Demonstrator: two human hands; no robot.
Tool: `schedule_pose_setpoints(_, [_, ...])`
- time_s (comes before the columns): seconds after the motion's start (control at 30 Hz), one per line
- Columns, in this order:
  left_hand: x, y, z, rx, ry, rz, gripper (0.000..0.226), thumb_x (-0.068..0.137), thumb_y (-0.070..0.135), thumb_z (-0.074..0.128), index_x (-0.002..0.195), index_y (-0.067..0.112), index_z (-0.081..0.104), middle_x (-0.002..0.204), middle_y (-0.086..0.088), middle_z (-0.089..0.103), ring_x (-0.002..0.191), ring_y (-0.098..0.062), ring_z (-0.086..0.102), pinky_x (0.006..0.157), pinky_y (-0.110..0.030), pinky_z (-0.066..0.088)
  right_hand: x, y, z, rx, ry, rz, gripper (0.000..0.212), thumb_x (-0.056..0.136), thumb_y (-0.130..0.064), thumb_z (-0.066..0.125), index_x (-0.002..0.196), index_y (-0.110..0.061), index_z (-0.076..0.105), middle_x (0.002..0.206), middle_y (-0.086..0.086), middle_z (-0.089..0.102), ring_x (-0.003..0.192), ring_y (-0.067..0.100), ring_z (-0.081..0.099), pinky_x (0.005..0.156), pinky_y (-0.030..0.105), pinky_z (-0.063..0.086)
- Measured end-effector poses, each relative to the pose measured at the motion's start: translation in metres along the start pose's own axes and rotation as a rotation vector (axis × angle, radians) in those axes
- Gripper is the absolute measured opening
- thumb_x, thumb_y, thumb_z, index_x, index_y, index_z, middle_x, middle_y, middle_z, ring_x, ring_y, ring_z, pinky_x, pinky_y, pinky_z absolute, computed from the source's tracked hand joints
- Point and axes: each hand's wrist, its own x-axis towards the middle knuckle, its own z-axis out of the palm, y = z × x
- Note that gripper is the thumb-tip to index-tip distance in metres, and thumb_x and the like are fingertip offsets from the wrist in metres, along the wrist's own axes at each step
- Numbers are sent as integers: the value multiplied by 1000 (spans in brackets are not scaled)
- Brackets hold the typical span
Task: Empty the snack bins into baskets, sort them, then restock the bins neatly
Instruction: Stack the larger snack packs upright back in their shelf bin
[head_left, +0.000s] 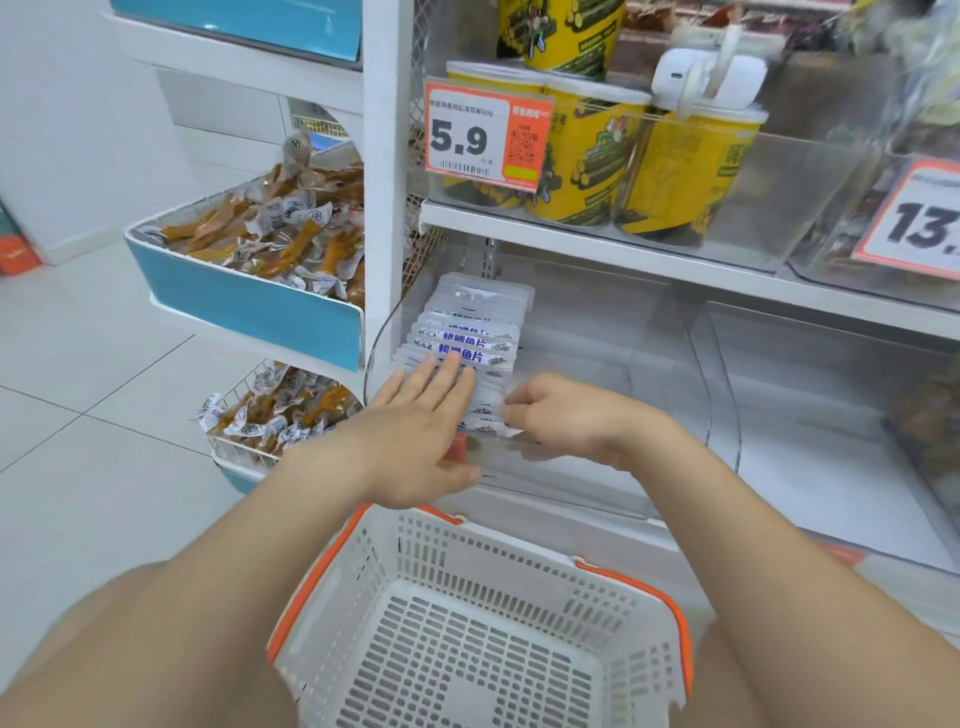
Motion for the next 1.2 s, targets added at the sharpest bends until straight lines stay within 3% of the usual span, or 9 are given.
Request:
schedule_pose_setpoints(0.07, [2,-1,0,-33,85,-1,93,104,59,44,165,21,-16,171,-3,-25,158,-22,-22,130,-44,-6,-14,0,-7,-242,36,-13,38,105,-38,54,113,-5,70,101,4,70,103,24,72,101,48,56])
schedule_pose_setpoints(0.17, [0,3,3,-15,299,28,81,99,40,64,163,23,17,171,-8,11,158,-30,11,128,-44,15,-42,10,-23,-664,76,-73,37,97,-49,65,124,-25,69,109,-5,74,108,19,64,95,33,50])
schedule_pose_setpoints(0.27, [2,5,3,44,453,35,66,85,26,80,138,32,42,140,2,43,129,-27,45,107,-42,40,-57,32,-27,-722,214,-92,19,93,-40,71,107,-27,68,89,-12,64,97,14,48,84,34,47])
schedule_pose_setpoints(0.47, [8,18,13,130,593,29,66,65,-3,84,114,28,52,112,3,50,99,-26,48,79,-40,45,-60,62,-6,-625,470,-177,3,95,-29,67,93,-27,67,86,-6,68,88,24,62,77,40,55])
schedule_pose_setpoints(0.73, [24,35,7,111,723,-12,42,72,-4,80,100,19,58,89,-1,53,81,-28,51,46,-39,37,-53,72,-24,-504,732,-212,12,99,-12,62,95,-19,72,101,-2,69,97,24,63,79,36,48])
schedule_pose_setpoints(0.9, [42,39,16,141,650,-54,43,64,-7,81,90,18,56,83,-2,52,76,-29,52,45,-32,25,-36,76,-19,-634,639,-134,19,98,-3,58,94,-22,55,106,0,61,92,29,60,73,37,43])
schedule_pose_setpoints(1.03, [50,37,21,148,694,-15,40,64,-5,77,90,17,58,88,-3,53,84,-30,49,57,-38,36,-35,69,-21,-679,534,-87,14,97,-5,56,99,-18,51,104,5,63,90,34,59,71,40,47])
schedule_pose_setpoints(1.1, [52,37,17,89,749,12,21,75,12,71,91,16,58,92,-3,51,89,-29,47,71,-43,44,-36,61,-26,-691,493,-50,3,93,-18,57,91,-15,57,93,6,65,88,35,61,72,41,53])
schedule_pose_setpoints(1.2, [58,38,5,-54,777,-3,29,87,39,55,105,17,56,105,-3,50,98,-26,46,80,-43,43,-26,47,-33,-422,558,-37,34,84,-39,53,75,-7,64,68,9,62,79,33,60,71,39,55])
